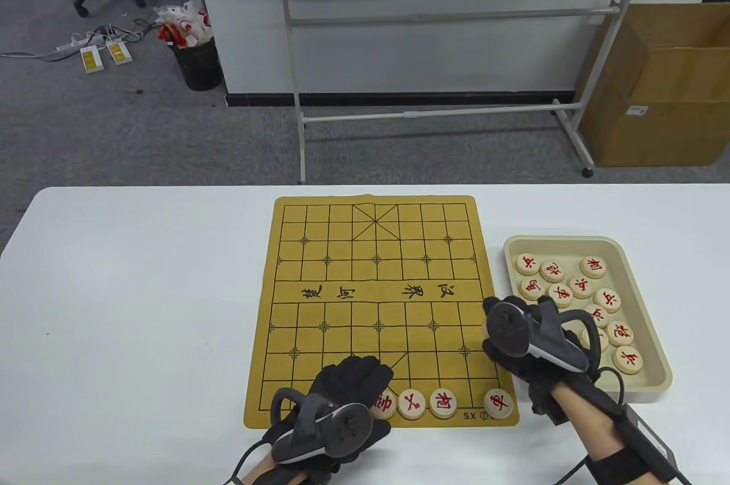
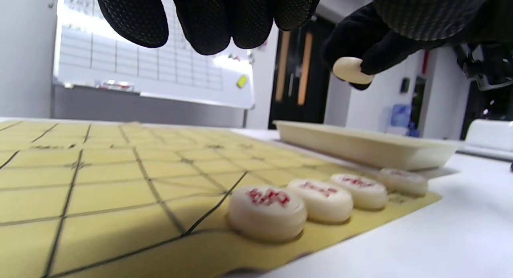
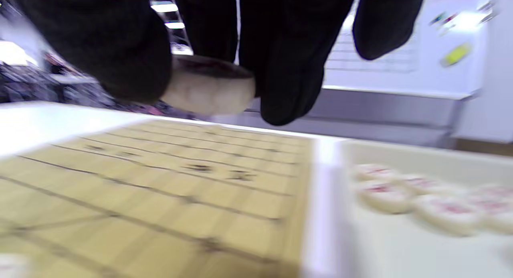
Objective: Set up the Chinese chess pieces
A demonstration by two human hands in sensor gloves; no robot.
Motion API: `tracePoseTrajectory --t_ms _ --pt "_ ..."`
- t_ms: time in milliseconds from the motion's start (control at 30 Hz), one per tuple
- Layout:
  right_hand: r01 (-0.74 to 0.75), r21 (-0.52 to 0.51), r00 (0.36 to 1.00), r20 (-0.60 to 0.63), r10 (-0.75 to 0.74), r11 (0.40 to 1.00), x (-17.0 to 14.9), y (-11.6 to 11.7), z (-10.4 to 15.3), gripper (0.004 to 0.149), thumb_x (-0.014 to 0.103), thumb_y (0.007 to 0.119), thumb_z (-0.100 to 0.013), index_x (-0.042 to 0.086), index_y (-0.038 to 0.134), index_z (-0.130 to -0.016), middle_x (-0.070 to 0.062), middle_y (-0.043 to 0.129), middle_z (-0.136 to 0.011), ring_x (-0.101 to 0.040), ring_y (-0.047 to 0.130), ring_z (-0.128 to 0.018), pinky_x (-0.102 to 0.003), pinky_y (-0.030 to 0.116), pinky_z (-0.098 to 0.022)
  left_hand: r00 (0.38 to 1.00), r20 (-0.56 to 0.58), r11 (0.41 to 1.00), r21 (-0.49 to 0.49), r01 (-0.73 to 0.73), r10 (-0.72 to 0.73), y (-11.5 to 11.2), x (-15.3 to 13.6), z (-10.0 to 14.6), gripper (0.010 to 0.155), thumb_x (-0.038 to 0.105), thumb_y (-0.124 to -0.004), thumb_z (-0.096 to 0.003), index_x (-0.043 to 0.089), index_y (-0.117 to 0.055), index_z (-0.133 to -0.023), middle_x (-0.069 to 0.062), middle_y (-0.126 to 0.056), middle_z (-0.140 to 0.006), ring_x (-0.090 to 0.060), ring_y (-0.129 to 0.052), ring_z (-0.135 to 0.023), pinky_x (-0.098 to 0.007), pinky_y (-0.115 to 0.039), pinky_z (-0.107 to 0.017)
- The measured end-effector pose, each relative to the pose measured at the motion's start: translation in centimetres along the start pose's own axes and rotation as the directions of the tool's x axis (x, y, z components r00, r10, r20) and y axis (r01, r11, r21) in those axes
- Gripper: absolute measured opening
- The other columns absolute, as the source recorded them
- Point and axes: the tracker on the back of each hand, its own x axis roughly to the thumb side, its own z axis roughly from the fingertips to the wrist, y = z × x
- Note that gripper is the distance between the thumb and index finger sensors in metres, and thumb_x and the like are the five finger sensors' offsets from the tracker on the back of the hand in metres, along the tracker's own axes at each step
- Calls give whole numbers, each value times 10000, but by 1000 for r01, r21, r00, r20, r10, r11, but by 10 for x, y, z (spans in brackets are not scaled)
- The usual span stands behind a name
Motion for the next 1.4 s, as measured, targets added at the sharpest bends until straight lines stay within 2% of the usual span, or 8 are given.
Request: tracePoseTrajectory --t_ms 233,400,567,667,767,833,1033,1400 --pt "365 73 902 221 -372 928 52 20 24 736 470 878 -405 113 703 -1024 -208 775 -982 -315 961 -745 -624 666 -704 995 102 979 199 -40 20 12 14 7 794 552 -776 -356 324 -472 -1054 12 -609 -1093 -226 -718 -991 -499 -691 -739" --pt "570 211 756 244 -607 794 64 35 26 801 477 878 -404 49 636 -1036 -219 809 -957 -310 990 -713 -603 692 -691 984 172 962 271 -13 -35 12 26 9 668 520 -816 -345 420 -608 -972 59 -710 -1002 -179 -801 -895 -454 -743 -704" --pt "613 215 717 253 -650 760 66 37 30 796 480 871 -408 37 643 -1029 -227 812 -948 -314 991 -696 -597 695 -686 977 190 930 366 20 -96 18 27 10 521 500 -842 -310 454 -772 -824 101 -819 -889 -130 -887 -798 -417 -799 -663" --pt "558 173 765 270 -584 811 68 34 33 787 437 842 -443 48 576 -1075 -229 733 -1009 -358 916 -794 -636 601 -712 981 148 924 379 59 -124 22 21 7 512 496 -852 -303 429 -805 -808 124 -862 -877 -115 -928 -794 -410 -829 -646" --pt "373 -54 895 284 -344 926 66 28 44 791 462 808 -449 82 550 -1093 -219 693 -1046 -368 881 -850 -643 578 -722 985 33 934 325 150 -170 20 -1 0 512 498 -885 -278 398 -846 -778 103 -931 -796 -115 -984 -703 -410 -864 -597" --pt "278 -113 932 273 -239 954 64 26 48 781 472 795 -451 102 554 -1094 -205 699 -1049 -359 881 -860 -646 569 -727 972 -24 939 254 232 -234 14 -13 -4 513 510 -897 -263 388 -853 -760 105 -940 -763 -107 -991 -668 -406 -871 -588" --pt "255 -109 941 257 -221 961 57 29 53 758 470 787 -455 117 571 -1090 -198 694 -1056 -365 870 -875 -659 546 -731 940 -35 941 18 339 -338 -22 -29 -18 514 524 -925 -218 383 -874 -710 108 -960 -699 -95 -1003 -606 -395 -889 -560" --pt "224 -135 950 252 -185 965 56 28 54 746 469 784 -456 123 584 -1086 -192 704 -1051 -359 874 -872 -658 545 -732 913 28 903 -140 406 -407 -48 -22 -26 564 530 -928 -209 365 -811 -735 103 -913 -725 -102 -966 -639 -407 -862 -593"
